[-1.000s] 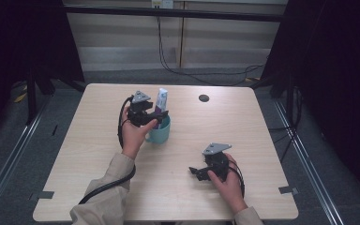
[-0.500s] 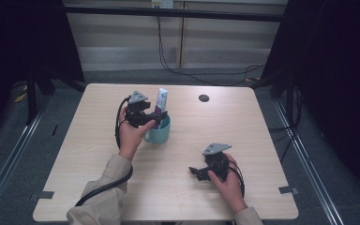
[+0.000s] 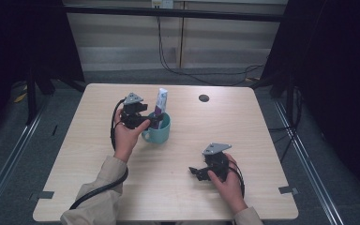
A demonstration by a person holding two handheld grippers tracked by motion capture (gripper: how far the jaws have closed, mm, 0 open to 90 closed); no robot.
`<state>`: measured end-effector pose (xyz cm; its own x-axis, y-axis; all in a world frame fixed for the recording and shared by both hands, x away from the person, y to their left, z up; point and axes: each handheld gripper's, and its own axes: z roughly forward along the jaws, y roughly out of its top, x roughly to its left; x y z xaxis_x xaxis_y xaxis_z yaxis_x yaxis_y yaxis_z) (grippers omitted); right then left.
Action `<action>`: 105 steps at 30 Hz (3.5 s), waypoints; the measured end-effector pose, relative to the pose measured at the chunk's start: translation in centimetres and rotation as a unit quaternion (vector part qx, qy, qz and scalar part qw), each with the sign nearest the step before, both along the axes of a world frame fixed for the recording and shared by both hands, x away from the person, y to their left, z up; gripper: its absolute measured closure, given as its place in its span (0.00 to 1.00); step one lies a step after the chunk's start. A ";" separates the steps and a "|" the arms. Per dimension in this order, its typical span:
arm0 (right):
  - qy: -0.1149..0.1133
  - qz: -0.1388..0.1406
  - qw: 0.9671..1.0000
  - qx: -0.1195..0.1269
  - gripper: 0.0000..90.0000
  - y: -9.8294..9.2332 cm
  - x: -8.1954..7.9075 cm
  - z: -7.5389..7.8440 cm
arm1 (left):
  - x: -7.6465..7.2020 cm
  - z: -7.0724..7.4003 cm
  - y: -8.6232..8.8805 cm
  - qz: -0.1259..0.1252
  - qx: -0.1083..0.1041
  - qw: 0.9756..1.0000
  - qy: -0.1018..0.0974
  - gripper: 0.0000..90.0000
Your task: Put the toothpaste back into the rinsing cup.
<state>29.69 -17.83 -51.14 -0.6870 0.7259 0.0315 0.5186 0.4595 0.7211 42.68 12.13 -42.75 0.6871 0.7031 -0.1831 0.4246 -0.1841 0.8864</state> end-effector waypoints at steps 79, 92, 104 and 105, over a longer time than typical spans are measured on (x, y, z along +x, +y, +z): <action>0.000 0.000 1.000 0.000 0.15 0.0 0.0 0.0 | -5.4 -4.8 5.7 -0.063 0.046 0.995 0.056 0.17; 0.000 0.000 1.000 0.000 0.15 0.0 0.0 0.0 | -6.2 -6.4 6.8 -0.063 0.056 0.994 0.072 0.17; 0.000 0.000 1.000 0.000 0.15 0.0 0.0 0.0 | -7.0 -7.1 7.8 -0.065 0.068 0.992 0.080 0.17; 0.000 0.000 1.000 0.000 0.15 0.0 0.0 0.0 | -7.0 -7.2 7.9 -0.065 0.068 0.992 0.080 0.17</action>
